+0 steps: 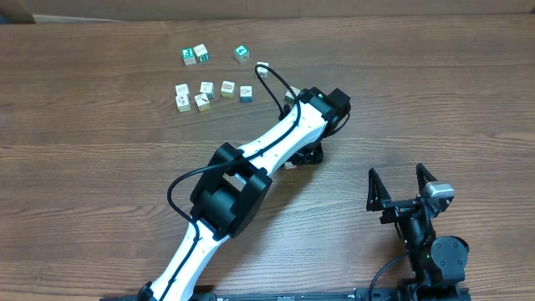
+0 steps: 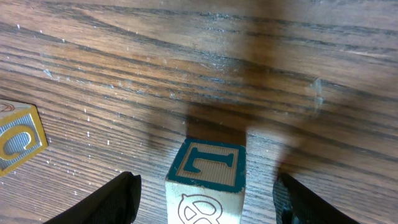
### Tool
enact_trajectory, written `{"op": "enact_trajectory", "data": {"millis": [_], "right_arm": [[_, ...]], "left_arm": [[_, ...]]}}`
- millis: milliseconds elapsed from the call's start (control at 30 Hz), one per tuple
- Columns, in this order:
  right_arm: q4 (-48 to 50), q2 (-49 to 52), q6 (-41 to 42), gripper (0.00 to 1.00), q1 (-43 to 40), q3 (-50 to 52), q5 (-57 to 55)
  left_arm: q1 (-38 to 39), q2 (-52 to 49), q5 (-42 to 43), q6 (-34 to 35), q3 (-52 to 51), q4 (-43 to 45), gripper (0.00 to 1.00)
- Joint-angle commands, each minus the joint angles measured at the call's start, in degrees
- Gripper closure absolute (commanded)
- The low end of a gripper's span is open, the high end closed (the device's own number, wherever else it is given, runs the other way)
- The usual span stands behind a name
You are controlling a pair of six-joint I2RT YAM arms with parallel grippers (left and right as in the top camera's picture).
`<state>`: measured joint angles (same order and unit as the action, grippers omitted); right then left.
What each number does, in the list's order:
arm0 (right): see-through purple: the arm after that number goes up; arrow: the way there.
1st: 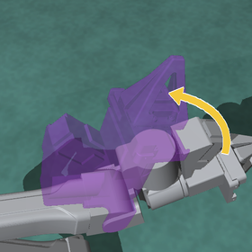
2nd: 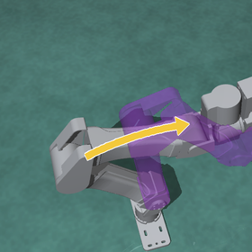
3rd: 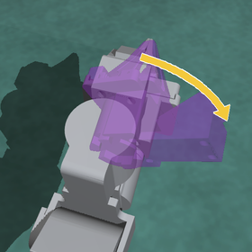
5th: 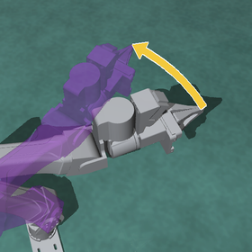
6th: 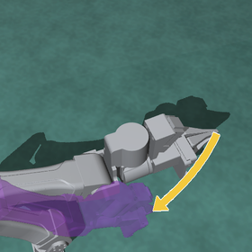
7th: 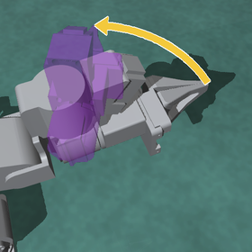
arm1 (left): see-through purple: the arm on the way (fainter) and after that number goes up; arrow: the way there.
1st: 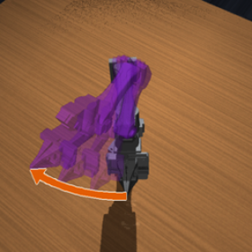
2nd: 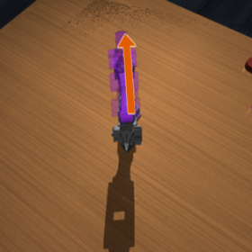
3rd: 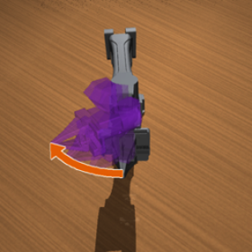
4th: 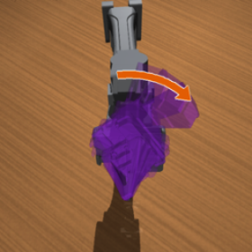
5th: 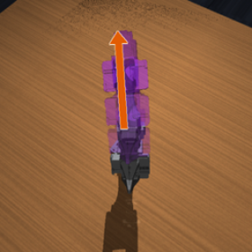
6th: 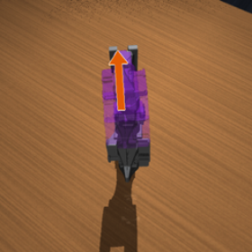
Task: Form a horizontal line
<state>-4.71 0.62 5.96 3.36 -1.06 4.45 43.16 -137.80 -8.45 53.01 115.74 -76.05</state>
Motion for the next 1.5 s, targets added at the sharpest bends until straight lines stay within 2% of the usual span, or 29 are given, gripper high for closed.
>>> {"op": "enact_trajectory", "data": {"millis": [0,267,433,867,1133,1400,1467], "right_arm": [[0.26,-0.46,-0.24,0.00,-0.26,0.59,-0.33],[0.26,-0.46,-0.24,0.00,-0.26,0.59,-0.33],[0.26,-0.46,-0.24,0.00,-0.26,0.59,-0.33],[0.26,-0.46,-0.24,0.00,-0.26,0.59,-0.33],[0.26,-0.46,-0.24,0.00,-0.26,0.59,-0.33],[0.26,-0.46,-0.24,0.00,-0.26,0.59,-0.33],[0.26,-0.46,-0.24,0.00,-0.26,0.59,-0.33]], "left_arm": [[0.20,-0.09,-0.96,-1.25,-0.17,-0.22,0.34],[-0.74,-0.07,-0.96,-4.20,4.02,-2.69,0.32],[-1.46,-0.07,-0.96,-9.57,8.37,-3.82,0.29],[-3.17,-0.04,-0.96,-12.37,27.89,-16.70,0.28],[-3.17,-0.04,-0.26,-15.52,31.78,-20.76,0.26],[-3.10,-0.07,0.85,-15.80,31.71,-20.79,0.41],[-3.06,-0.07,0.83,-15.78,31.71,-20.72,0.51]]}}
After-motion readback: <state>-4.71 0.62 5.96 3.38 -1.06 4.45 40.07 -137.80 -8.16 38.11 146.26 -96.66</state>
